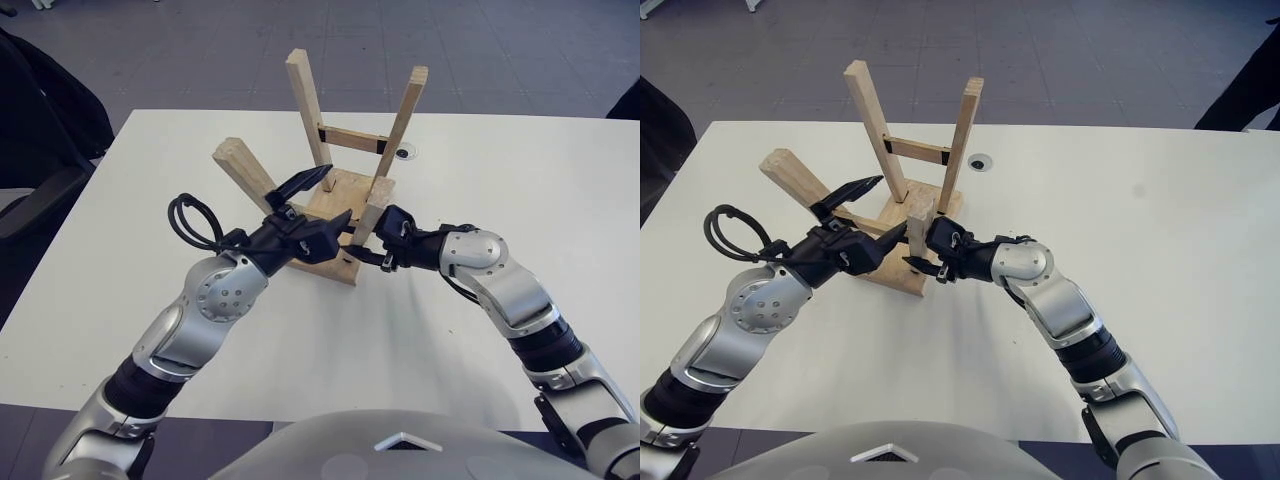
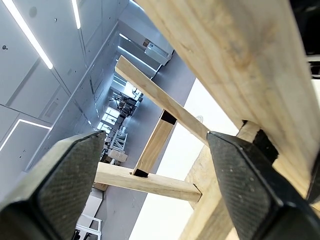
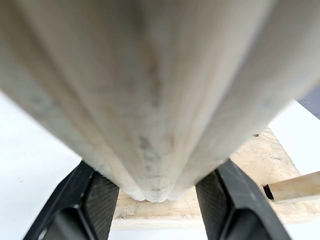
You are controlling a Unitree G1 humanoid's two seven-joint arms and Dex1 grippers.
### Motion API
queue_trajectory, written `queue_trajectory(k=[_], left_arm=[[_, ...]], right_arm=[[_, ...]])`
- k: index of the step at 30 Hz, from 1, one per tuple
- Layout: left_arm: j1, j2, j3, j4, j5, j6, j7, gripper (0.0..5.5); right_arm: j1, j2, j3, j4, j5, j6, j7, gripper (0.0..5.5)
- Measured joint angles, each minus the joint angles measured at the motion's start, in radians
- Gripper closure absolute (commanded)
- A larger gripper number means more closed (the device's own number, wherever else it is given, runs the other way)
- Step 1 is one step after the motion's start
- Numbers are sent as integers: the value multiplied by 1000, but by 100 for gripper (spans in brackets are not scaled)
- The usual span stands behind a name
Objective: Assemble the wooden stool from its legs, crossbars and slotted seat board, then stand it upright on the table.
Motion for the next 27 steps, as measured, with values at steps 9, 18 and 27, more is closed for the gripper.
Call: queue_trajectory(k=[9, 18, 27], left_arm=[[-126, -45, 337, -16, 7, -139, 126, 175], [-217, -161, 813, 109, -541, 228, 38, 209], [-29, -298, 786, 410, -747, 273, -155, 249]], right_arm=[[7, 0, -4, 8, 1, -1, 0, 347], [34, -11, -22, 8, 4, -31, -2, 347], [47, -34, -34, -10, 5, -31, 3, 347]])
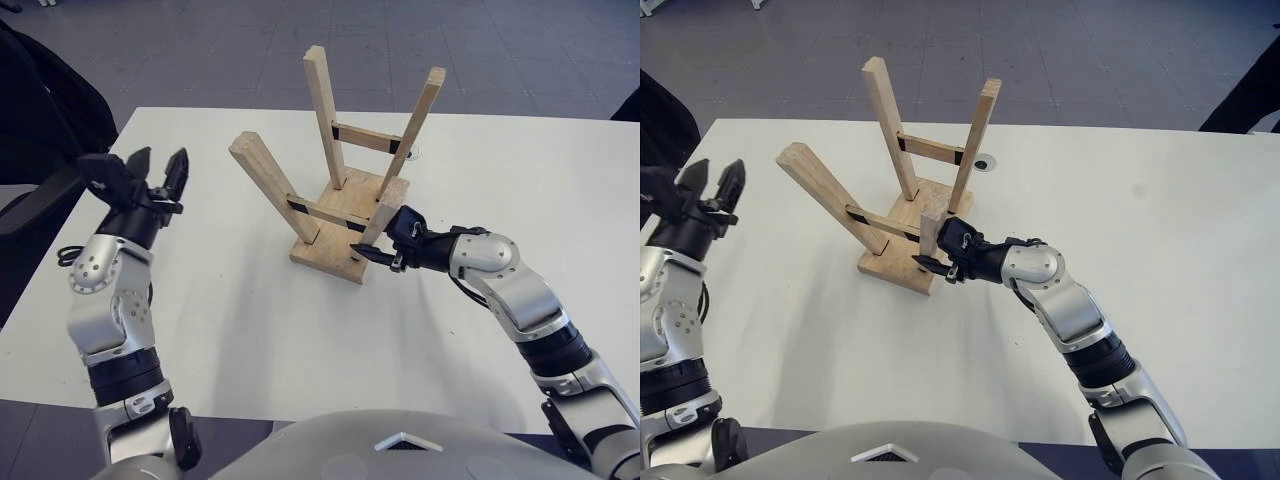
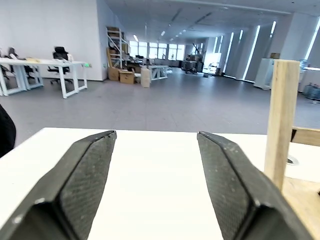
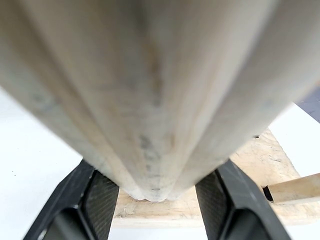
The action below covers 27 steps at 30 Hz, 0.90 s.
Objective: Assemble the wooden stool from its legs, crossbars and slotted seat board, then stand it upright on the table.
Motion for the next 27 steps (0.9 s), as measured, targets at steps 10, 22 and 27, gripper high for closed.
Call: queue_trajectory(k=[10, 22, 27], left_arm=[[70, 67, -313, -142, 147, -47, -117, 249], [306, 161, -364, -85, 207, -194, -251, 249], [392, 183, -390, -69, 244, -194, -278, 249]], right_arm=[[1, -32, -17, -17, 17, -1, 24, 347], [-16, -47, -2, 28, 19, -35, 30, 347], [-16, -48, 2, 60, 19, -90, 35, 347]])
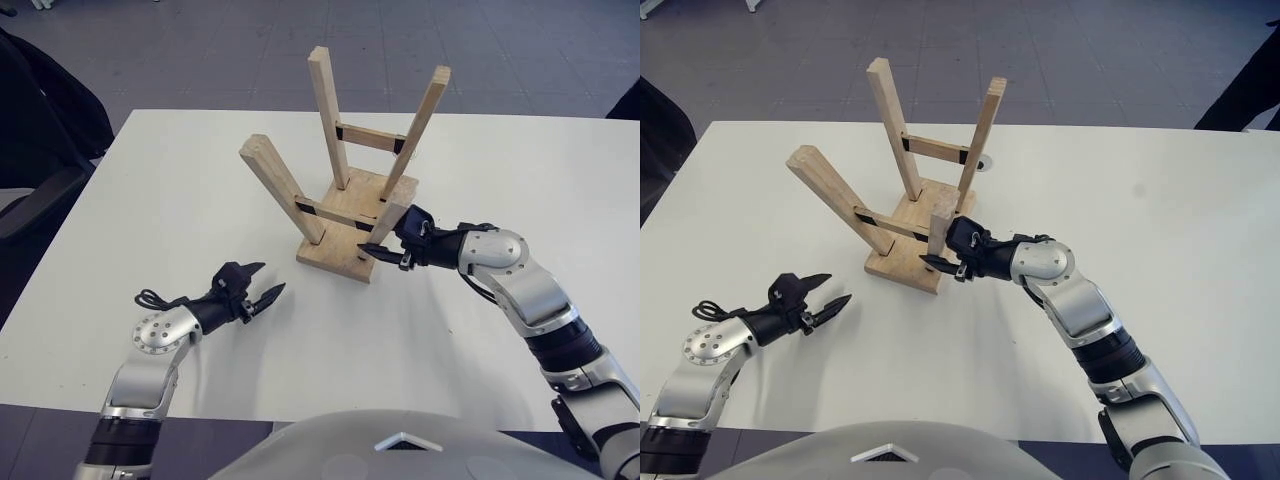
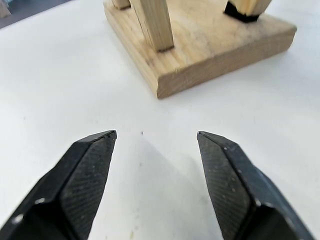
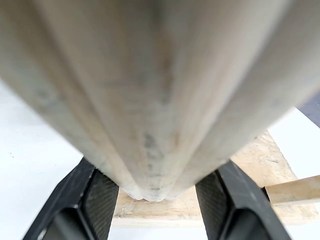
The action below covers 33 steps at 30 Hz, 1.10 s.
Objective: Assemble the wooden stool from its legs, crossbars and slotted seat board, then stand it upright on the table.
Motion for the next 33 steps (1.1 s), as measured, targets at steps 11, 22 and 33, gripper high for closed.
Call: queue_trajectory(k=[11, 22, 33], left_arm=[[-23, -25, 30, -18, -12, 20, 54, 249], [-25, -60, 29, -29, -22, 41, 64, 249], [-396, -75, -49, 317, 213, 34, 254, 249]], right_arm=[[33, -4, -18, -23, 2, -4, -23, 306], [83, -46, -174, -205, 107, 222, -1, 134], [-147, 134, -115, 423, -187, 159, -252, 134]])
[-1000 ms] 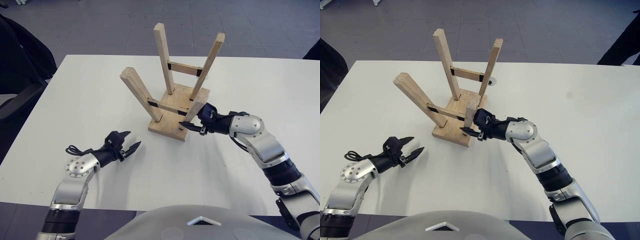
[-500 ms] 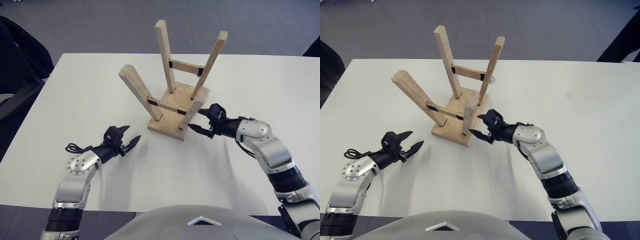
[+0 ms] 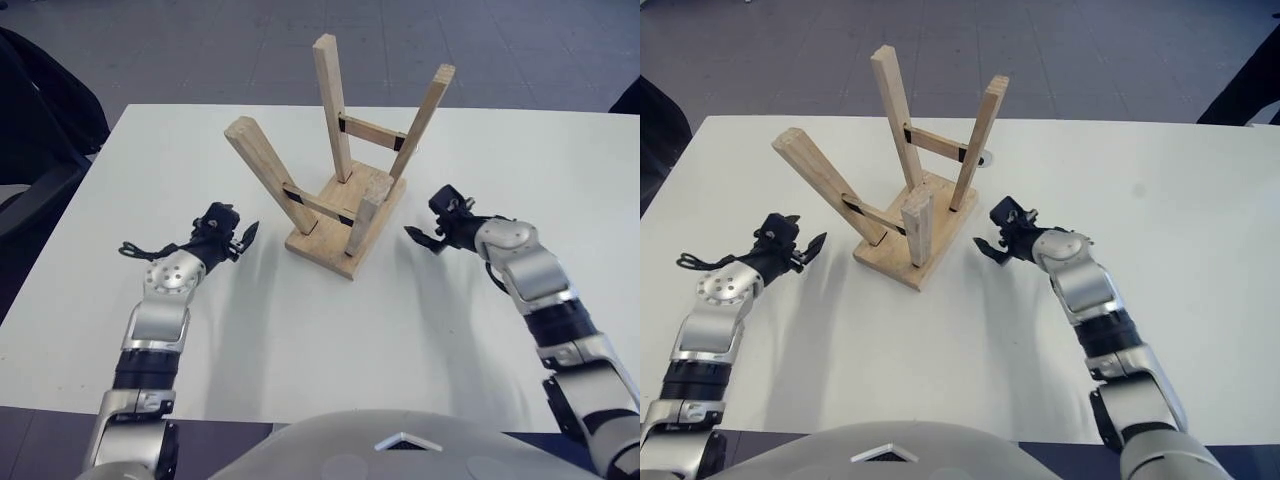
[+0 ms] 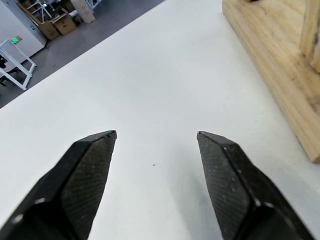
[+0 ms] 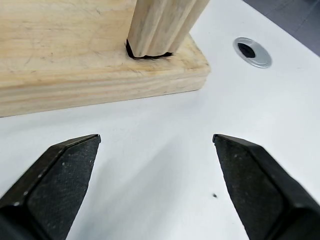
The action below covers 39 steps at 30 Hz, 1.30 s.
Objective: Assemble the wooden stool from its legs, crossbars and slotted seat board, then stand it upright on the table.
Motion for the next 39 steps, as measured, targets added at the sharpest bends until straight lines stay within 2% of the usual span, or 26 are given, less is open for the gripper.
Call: queue_trajectory(k=[3, 10, 13, 15, 19, 23, 26, 31, 35, 39], left_arm=[[-31, -23, -54, 54, 20, -7, -31, 249], [-61, -50, -92, 25, -7, 48, -113, 249], [-61, -85, -113, -20, -15, 78, -118, 249], [-50, -93, -117, -61, -17, 89, -115, 249], [-5, -114, -120, -120, -17, 108, -99, 249], [14, -125, -116, -130, -17, 107, -76, 249], [41, -134, -115, -154, -17, 105, -51, 249], [106, -145, -72, -204, -18, 104, 7, 249], [122, -145, -31, -263, -25, 114, 44, 249], [122, -161, -13, -301, -27, 88, 75, 249]], right_arm=[[-103, 85, -11, 206, -24, -86, -51, 134], [-342, 211, -84, 691, -58, -292, -150, 134], [-404, 209, -152, 800, -54, -319, -219, 134], [-409, 176, -231, 782, -21, -312, -286, 134], [-342, 95, -376, 428, 63, -185, -338, 134], [-259, 79, -446, 83, 207, -12, -306, 134], [-181, 49, -502, -162, 368, 160, -277, 134], [-124, -42, -654, -600, 823, 436, -269, 134], [-103, -98, -667, -918, 1207, 543, -298, 134], [-79, -99, -587, -950, 1228, 536, -348, 134]])
